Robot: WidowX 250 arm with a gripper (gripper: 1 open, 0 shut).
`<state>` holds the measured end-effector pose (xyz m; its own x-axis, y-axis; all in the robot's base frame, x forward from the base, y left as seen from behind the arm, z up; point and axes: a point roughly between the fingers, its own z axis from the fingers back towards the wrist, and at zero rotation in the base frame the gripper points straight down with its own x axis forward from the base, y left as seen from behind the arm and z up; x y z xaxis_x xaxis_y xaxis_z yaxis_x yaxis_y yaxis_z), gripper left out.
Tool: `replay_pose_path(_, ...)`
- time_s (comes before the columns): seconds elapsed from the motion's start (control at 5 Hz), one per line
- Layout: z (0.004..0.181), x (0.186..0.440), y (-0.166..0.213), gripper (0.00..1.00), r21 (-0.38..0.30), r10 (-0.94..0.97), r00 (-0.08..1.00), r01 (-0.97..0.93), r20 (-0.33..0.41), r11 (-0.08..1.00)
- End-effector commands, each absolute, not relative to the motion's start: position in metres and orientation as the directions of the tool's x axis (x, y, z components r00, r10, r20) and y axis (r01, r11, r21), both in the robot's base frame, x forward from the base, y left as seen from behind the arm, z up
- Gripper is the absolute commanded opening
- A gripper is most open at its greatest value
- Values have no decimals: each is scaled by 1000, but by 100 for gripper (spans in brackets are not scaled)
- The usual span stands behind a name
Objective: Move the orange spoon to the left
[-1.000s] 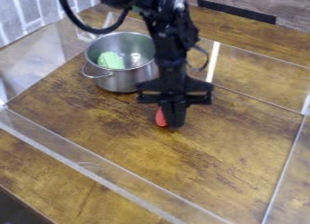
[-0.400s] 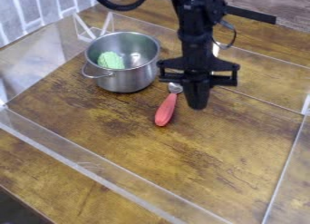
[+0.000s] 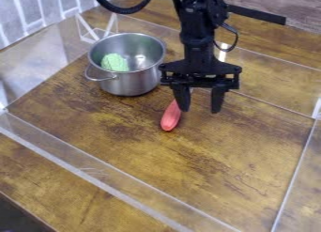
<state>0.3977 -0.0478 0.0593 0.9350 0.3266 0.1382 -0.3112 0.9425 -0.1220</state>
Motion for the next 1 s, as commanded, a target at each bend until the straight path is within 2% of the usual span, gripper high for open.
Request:
replay_pose_path(0.0, 84, 398, -41, 0, -136, 330, 923, -308, 196, 942)
replay_pose_path(0.2, 85, 388, -34, 0, -130, 335, 922, -314, 192, 940)
replay_pose_path(0.4, 100, 378, -31, 0, -129, 330, 925, -310, 190, 942)
replay_pose_path(0.6, 86, 381, -32, 100, -117, 303, 935, -286, 183, 951)
replay_pose_path(0.8, 80, 380, -35, 100, -104, 324, 930, -310, 176, 945)
